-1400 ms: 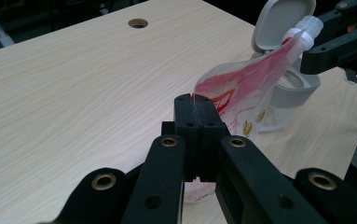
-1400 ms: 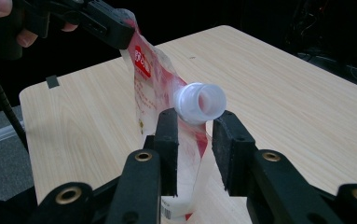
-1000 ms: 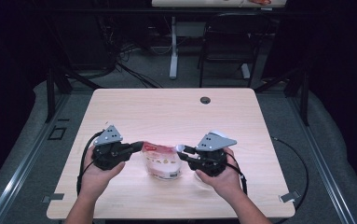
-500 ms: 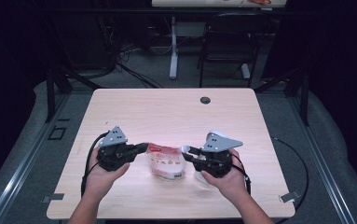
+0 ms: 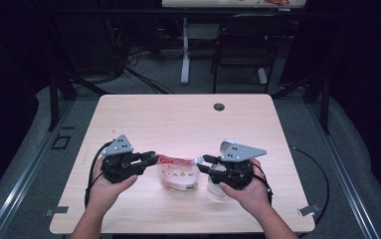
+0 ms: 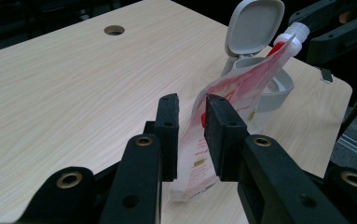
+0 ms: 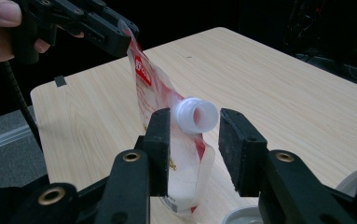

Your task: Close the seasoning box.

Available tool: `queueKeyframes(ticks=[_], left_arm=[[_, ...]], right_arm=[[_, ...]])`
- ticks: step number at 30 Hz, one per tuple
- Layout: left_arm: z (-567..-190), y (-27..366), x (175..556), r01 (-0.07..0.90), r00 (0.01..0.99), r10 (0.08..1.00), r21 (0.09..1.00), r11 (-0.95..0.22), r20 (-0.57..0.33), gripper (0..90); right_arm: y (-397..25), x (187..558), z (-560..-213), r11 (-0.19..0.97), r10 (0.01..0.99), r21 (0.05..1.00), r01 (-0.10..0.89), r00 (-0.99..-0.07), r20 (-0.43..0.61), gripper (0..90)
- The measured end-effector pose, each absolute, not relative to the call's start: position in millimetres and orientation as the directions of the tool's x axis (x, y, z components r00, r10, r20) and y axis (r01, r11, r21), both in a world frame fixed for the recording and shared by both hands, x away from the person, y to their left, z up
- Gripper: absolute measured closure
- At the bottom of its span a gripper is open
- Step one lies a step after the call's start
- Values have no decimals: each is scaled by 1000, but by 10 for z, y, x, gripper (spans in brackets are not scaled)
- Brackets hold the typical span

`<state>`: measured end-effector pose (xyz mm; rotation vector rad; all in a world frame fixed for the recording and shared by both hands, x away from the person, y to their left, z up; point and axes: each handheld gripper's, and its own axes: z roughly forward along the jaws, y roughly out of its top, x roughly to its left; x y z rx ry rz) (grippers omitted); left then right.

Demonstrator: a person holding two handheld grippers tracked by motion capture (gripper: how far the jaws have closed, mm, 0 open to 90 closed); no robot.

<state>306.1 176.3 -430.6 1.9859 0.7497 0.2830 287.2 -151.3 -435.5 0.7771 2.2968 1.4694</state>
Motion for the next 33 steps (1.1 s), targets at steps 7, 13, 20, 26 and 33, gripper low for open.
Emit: queueKeyframes(ticks=[7, 13, 20, 26, 33], left_arm=[[-4264, 1827, 3038, 400, 782, 613, 846, -354, -114, 690], [-4251, 1909, 3042, 416, 770, 625, 843, -341, -128, 671], [-4228, 2032, 3046, 423, 760, 637, 845, -328, -133, 632], [-4225, 2163, 3067, 433, 740, 658, 847, -307, -140, 617], [-4234, 2257, 3086, 446, 721, 675, 850, -281, -156, 610]], right_arm=[[-1516, 2840, -4228, 348, 579, 903, 252, -815, 5, 628], [-1478, 2854, -4056, 368, 568, 899, 239, -823, -14, 619], [-1357, 2932, -3928, 407, 542, 882, 239, -840, -23, 627], [-1200, 3020, -3844, 430, 528, 873, 228, -848, -39, 586], [-988, 3104, -3755, 468, 493, 860, 204, -868, -62, 536]])
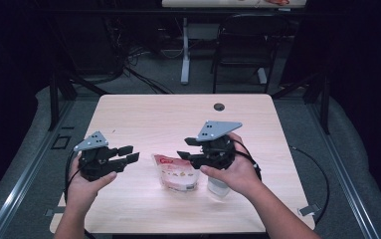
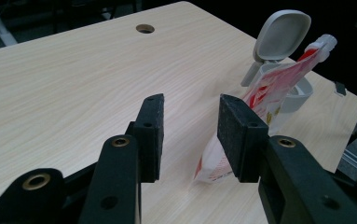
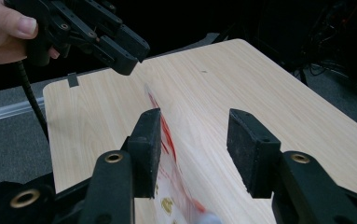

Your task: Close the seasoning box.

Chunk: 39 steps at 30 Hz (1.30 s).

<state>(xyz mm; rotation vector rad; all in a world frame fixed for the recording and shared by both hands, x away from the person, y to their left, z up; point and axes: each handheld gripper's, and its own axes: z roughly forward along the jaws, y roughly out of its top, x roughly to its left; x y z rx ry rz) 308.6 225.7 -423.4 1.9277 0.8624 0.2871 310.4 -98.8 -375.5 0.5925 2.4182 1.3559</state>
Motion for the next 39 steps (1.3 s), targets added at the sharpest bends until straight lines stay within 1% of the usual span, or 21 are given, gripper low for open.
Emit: queueKeyframes(ticks=[2, 5, 6, 9, 16, 17, 22, 30, 39], left_arm=[[-4236, 2276, 3094, 451, 720, 675, 847, -279, -161, 602], [-4241, 2294, 3098, 452, 720, 675, 847, -278, -163, 599], [-4243, 2309, 3098, 451, 719, 676, 847, -282, -158, 598], [-4246, 2329, 3100, 450, 719, 678, 846, -286, -153, 599], [-4250, 2367, 3106, 453, 712, 685, 848, -277, -156, 599], [-4253, 2371, 3108, 454, 711, 686, 848, -275, -158, 599], [-4257, 2377, 3110, 455, 709, 688, 845, -280, -153, 598], [-4272, 2384, 3118, 458, 702, 696, 844, -280, -150, 599], [-4271, 2390, 3118, 457, 699, 700, 845, -276, -149, 599]], right_arm=[[-921, 3118, -3740, 479, 483, 855, 199, -873, -68, 514], [-856, 3132, -3733, 490, 469, 850, 192, -881, -72, 513], [-787, 3159, -3730, 526, 448, 828, 194, -891, -75, 528], [-722, 3194, -3737, 559, 440, 804, 202, -894, -81, 576], [-624, 3261, -3767, 601, 412, 771, 211, -908, -73, 606], [-596, 3278, -3778, 616, 406, 759, 213, -911, -74, 624], [-529, 3321, -3793, 641, 390, 740, 204, -917, -84, 661], [-409, 3365, -3818, 665, 372, 714, 220, -926, -61, 690], [-343, 3404, -3861, 687, 362, 691, 222, -930, -61, 703]])
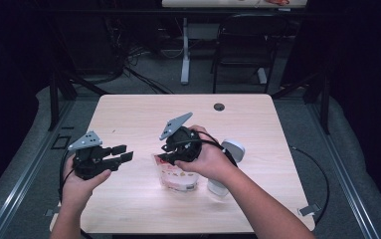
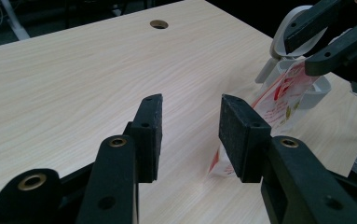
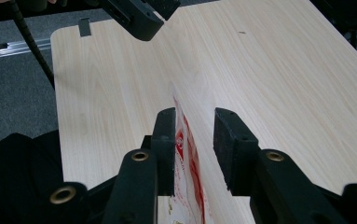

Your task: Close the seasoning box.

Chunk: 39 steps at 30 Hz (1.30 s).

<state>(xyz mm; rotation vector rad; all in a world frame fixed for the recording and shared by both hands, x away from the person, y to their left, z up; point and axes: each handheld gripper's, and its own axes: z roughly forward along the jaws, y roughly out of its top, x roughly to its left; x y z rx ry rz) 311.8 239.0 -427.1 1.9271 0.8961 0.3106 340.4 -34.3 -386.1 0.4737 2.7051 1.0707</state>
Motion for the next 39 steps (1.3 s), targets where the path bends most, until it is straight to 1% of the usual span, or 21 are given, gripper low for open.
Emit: queueKeyframes(ticks=[11, 17, 39], left_arm=[[-4270, 2397, 3116, 456, 697, 702, 845, -279, -145, 601], [-4269, 2397, 3118, 457, 698, 701, 845, -280, -145, 601], [-4281, 2397, 3124, 459, 698, 701, 842, -283, -145, 601]], right_arm=[[-282, 3422, -3861, 708, 356, 671, 220, -932, -70, 717], [-229, 3430, -3884, 737, 343, 642, 213, -935, -84, 720], [-100, 3494, -4007, 766, 328, 602, 227, -943, -62, 743]])
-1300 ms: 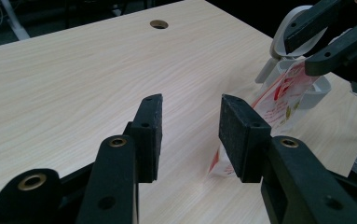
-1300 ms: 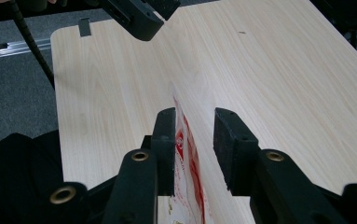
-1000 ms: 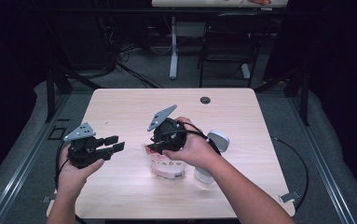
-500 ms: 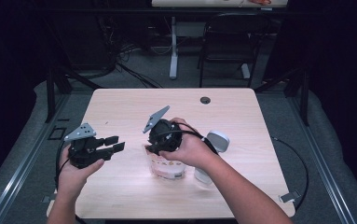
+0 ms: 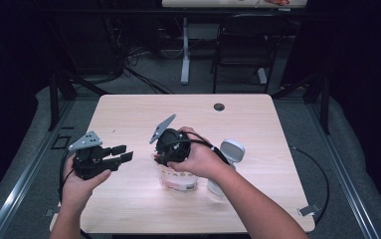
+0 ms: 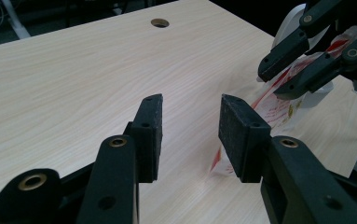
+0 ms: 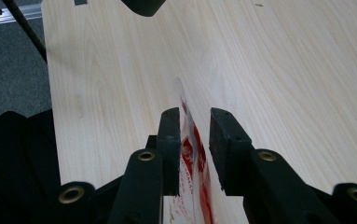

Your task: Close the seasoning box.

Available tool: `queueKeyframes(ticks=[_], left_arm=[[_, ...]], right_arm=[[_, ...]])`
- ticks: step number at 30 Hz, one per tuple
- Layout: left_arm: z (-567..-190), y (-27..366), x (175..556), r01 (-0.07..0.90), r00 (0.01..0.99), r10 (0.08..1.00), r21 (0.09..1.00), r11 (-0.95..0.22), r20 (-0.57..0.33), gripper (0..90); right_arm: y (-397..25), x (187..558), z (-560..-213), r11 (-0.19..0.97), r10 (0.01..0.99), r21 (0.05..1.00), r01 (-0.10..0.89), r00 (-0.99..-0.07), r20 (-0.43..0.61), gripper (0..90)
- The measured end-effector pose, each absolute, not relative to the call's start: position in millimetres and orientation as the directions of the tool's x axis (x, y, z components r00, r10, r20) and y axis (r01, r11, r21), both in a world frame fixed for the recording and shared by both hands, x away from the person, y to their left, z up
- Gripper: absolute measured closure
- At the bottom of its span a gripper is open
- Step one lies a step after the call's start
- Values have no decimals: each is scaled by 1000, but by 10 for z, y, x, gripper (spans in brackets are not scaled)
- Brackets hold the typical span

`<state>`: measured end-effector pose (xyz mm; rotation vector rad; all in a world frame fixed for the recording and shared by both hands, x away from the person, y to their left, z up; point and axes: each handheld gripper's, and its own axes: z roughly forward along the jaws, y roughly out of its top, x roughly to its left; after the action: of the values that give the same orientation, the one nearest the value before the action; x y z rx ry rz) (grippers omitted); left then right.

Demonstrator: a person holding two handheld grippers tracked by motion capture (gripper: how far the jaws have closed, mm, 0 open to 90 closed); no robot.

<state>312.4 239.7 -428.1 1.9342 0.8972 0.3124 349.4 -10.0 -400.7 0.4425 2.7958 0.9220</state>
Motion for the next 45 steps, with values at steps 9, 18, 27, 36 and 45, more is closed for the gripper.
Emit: queueKeyframes(ticks=[9, 18, 27, 36, 45], left_arm=[[-4286, 2389, 3127, 458, 700, 699, 842, -285, -145, 601], [-4294, 2381, 3130, 461, 699, 700, 839, -290, -142, 603], [-4297, 2385, 3132, 461, 699, 701, 839, -289, -143, 604], [-4305, 2375, 3134, 462, 702, 698, 836, -294, -142, 603], [-4304, 2373, 3131, 458, 705, 696, 838, -298, -138, 603]], right_arm=[[-85, 3498, -4034, 776, 323, 588, 230, -945, -57, 760], [-88, 3515, -4044, 776, 321, 585, 236, -946, -44, 787], [-102, 3544, -4047, 776, 308, 583, 240, -951, -19, 854], [-87, 3529, -4041, 794, 287, 571, 207, -957, -52, 897], [-90, 3517, -4040, 798, 281, 572, 189, -957, -76, 900]])
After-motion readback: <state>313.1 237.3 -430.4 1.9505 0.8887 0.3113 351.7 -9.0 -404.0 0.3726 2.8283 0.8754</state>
